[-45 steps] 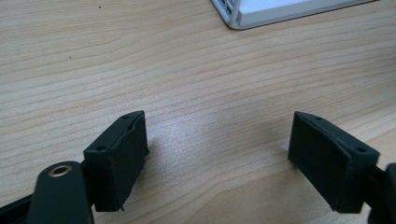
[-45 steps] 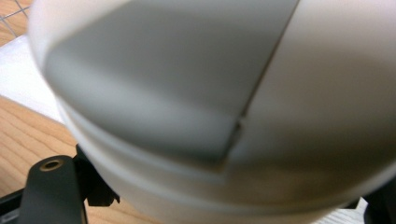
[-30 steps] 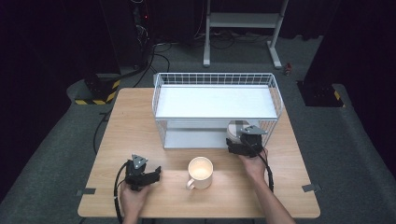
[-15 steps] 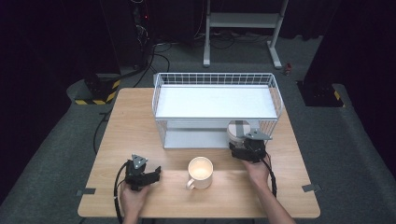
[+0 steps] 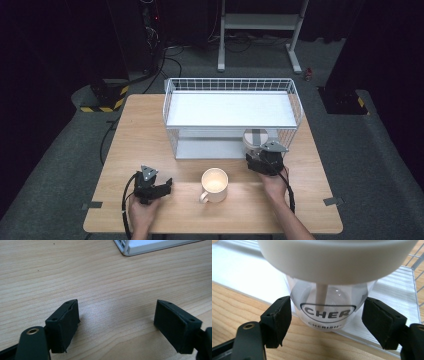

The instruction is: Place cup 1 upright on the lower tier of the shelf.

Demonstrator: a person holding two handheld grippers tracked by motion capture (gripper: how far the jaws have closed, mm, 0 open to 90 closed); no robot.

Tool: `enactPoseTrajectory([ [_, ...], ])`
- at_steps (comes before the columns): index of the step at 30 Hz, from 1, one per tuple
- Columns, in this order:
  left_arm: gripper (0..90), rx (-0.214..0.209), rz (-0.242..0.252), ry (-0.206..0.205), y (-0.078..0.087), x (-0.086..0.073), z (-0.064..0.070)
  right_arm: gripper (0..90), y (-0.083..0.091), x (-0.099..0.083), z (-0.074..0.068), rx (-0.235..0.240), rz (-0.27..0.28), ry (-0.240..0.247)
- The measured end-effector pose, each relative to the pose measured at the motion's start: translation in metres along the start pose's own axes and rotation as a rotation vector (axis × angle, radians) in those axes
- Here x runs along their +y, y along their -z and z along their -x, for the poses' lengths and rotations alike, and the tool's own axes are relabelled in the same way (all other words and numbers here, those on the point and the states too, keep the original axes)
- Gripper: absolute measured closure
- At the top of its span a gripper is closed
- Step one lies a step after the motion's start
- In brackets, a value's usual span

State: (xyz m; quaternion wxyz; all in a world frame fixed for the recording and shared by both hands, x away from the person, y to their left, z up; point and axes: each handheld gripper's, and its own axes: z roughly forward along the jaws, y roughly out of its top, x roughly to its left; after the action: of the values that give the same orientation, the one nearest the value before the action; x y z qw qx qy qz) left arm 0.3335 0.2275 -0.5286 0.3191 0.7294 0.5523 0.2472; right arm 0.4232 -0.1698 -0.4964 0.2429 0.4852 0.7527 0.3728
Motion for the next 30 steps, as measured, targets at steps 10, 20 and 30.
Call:
enactPoseTrajectory([
  [10, 20.5, 0.0, 0.0, 0.0, 0.0, 0.0, 0.0, 31.2, -0.006, 0.005, 0.001, -0.023, 0.004, 0.0],
  [20, 20.9, 0.001, 0.001, 0.001, 0.0, 0.0, 0.0, 39.2, -0.011, 0.009, 0.003, -0.046, 0.008, -0.016],
  [30, 21.2, 0.003, -0.001, 0.008, 0.0, 0.0, -0.001, 55.1, -0.018, 0.012, 0.001, -0.095, 0.005, -0.012],
])
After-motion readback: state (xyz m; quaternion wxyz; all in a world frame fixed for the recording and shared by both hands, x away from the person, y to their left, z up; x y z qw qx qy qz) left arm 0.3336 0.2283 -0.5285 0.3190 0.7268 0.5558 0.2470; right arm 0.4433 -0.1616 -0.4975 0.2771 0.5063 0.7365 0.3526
